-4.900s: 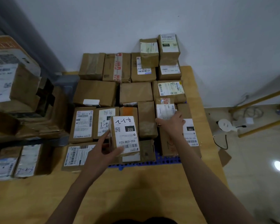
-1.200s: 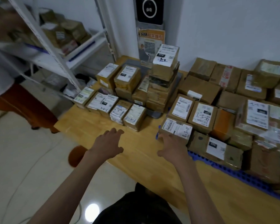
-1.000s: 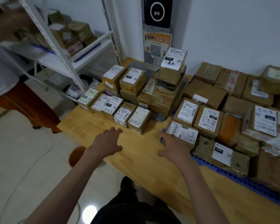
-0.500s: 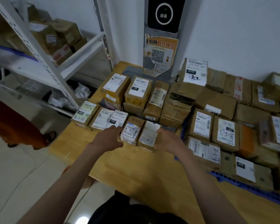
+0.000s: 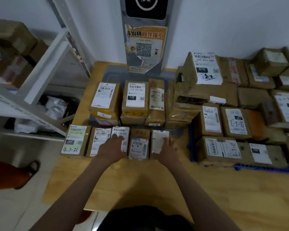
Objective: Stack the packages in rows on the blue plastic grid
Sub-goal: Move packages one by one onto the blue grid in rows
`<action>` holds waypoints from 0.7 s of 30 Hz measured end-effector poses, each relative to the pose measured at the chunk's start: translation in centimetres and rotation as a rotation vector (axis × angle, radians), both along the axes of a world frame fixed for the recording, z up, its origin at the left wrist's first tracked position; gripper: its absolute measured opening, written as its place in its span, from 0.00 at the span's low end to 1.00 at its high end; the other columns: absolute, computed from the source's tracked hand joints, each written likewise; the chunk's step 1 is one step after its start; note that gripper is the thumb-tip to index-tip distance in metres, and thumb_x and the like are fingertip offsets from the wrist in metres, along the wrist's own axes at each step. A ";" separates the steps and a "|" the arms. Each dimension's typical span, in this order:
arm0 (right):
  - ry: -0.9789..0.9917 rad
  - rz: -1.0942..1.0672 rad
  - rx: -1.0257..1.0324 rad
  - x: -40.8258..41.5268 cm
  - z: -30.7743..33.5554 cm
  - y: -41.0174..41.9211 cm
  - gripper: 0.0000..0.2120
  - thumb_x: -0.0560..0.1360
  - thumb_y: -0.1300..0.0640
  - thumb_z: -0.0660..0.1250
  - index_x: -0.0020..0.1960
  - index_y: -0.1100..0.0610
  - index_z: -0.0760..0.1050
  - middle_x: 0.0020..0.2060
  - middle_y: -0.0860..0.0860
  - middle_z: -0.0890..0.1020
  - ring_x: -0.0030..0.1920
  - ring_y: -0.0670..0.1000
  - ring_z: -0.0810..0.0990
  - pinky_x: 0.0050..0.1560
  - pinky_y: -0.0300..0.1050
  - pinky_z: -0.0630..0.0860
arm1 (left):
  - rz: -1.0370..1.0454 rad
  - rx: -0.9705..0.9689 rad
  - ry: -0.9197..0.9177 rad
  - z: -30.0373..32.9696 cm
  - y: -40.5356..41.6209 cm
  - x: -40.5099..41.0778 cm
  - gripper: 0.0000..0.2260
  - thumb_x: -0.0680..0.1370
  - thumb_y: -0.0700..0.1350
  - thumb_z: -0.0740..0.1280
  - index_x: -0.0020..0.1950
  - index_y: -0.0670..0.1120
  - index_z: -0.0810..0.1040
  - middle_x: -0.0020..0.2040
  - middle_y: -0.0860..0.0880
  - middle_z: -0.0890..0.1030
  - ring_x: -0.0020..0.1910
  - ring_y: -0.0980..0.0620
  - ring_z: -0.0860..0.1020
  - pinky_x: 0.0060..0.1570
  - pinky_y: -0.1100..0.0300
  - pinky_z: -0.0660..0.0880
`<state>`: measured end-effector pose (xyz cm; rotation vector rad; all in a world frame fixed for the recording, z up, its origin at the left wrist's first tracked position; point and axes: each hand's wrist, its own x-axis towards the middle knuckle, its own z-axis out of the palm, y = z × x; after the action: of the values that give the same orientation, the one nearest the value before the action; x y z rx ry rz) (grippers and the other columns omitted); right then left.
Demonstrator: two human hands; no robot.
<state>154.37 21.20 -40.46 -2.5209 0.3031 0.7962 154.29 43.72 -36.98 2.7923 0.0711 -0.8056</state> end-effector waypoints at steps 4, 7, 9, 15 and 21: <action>-0.026 -0.131 -0.021 -0.8 -0.6 1.5 0.45 0.70 0.46 0.75 0.75 0.51 0.49 0.69 0.58 0.61 0.66 0.65 0.68 0.61 0.58 0.71 | -0.086 0.031 -0.047 -1.0 -1.2 1.7 0.31 0.71 0.53 0.72 0.71 0.48 0.65 0.68 0.46 0.64 0.63 0.44 0.70 0.50 0.49 0.74; -0.034 -0.179 0.005 -1.3 -0.9 1.9 0.46 0.69 0.48 0.76 0.75 0.49 0.49 0.69 0.58 0.60 0.66 0.65 0.68 0.60 0.59 0.72 | -0.208 0.059 -0.045 -1.6 -2.6 2.8 0.38 0.68 0.54 0.76 0.72 0.46 0.63 0.71 0.45 0.60 0.66 0.43 0.66 0.53 0.49 0.74; -0.045 -0.197 0.023 -1.3 -1.0 1.8 0.45 0.69 0.49 0.76 0.75 0.48 0.50 0.68 0.58 0.61 0.67 0.65 0.67 0.60 0.61 0.72 | -0.282 0.108 -0.063 -2.1 -3.5 3.5 0.40 0.66 0.53 0.77 0.72 0.45 0.62 0.70 0.44 0.60 0.67 0.43 0.65 0.58 0.49 0.71; -0.041 -0.273 0.009 -2.5 -1.2 -0.2 0.47 0.68 0.47 0.77 0.75 0.46 0.49 0.68 0.58 0.61 0.68 0.67 0.66 0.60 0.62 0.72 | -0.421 0.307 -0.086 -3.8 -4.9 4.5 0.45 0.65 0.54 0.78 0.73 0.41 0.59 0.69 0.42 0.65 0.68 0.42 0.63 0.67 0.50 0.63; -0.036 -0.332 -0.004 -3.9 -1.4 -1.4 0.46 0.68 0.47 0.76 0.75 0.46 0.49 0.69 0.58 0.60 0.67 0.66 0.66 0.58 0.62 0.72 | -0.426 0.073 -0.101 -5.7 -6.8 2.5 0.52 0.64 0.59 0.77 0.78 0.47 0.51 0.77 0.43 0.53 0.74 0.41 0.55 0.73 0.47 0.58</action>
<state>150.45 19.81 -41.90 -2.3955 0.6896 0.6175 156.78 36.94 -42.71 2.9532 -0.5378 -0.7571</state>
